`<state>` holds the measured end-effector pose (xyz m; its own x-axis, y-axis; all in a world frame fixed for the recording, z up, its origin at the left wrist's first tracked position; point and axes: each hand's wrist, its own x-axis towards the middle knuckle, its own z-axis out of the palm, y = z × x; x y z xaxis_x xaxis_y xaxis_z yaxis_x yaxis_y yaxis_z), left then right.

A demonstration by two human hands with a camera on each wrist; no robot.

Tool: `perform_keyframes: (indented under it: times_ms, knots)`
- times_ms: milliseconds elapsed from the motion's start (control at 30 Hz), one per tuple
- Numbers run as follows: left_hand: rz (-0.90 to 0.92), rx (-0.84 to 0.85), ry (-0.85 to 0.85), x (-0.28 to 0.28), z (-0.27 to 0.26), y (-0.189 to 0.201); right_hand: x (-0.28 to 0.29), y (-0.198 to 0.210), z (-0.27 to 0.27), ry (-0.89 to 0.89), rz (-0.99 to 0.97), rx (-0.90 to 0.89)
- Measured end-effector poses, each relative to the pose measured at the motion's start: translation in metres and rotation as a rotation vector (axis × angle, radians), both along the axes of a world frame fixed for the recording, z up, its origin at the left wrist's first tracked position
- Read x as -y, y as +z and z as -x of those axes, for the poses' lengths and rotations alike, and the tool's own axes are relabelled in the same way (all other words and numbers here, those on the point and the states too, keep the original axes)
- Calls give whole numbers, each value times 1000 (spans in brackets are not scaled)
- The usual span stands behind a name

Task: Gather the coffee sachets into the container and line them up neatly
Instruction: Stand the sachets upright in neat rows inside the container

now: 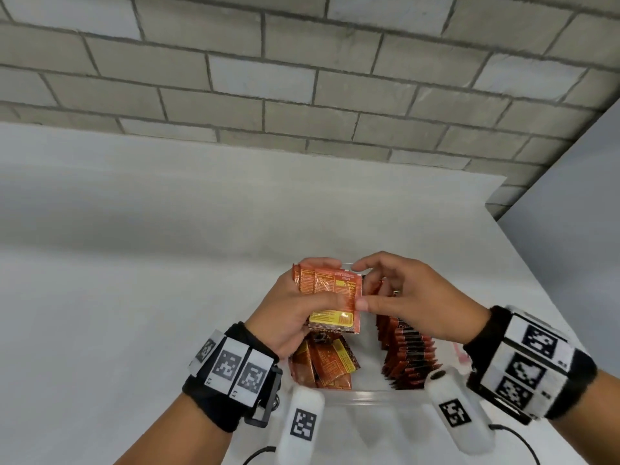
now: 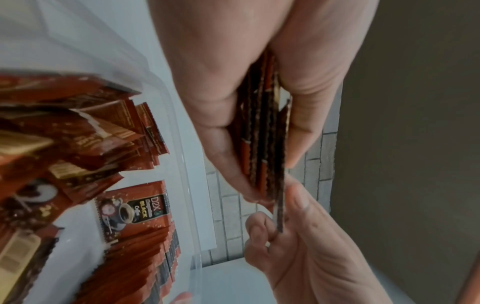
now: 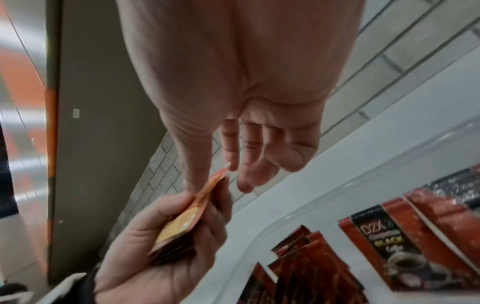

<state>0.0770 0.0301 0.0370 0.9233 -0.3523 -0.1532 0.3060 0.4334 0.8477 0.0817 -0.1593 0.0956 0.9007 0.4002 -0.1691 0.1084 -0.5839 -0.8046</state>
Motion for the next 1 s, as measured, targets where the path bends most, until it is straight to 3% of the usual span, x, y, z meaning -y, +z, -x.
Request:
perform_keyframes:
  times_ms: [200, 300, 400, 467, 567, 667, 733, 833, 1000]
  knots:
    - [24, -23, -38, 8, 2, 5, -4, -7, 12, -155, -230, -6]
    - [71, -53, -39, 13, 3, 5, 0, -7, 19, -232, -244, 210]
    - [178, -145, 16, 20, 4, 10, 10, -9, 22, -155, -59, 504]
    - [208, -189, 68, 24, 4, 15, 13, -15, 24, -19, 101, 561]
    - [200, -179, 122, 24, 2, 19, 16, -18, 29, 74, 206, 459]
    - [214, -186, 167, 23, -1, 20, 15, -16, 29, -100, 43, 364]
    - [214, -188, 188, 24, -1, 19, 13, -18, 28, -249, -74, 207]
    - [186, -173, 176, 28, 0, 15, 10, -22, 26, -306, -210, 33]
    - [153, -146, 109, 29, 5, 15, 3, -13, 18, -292, -262, 92]
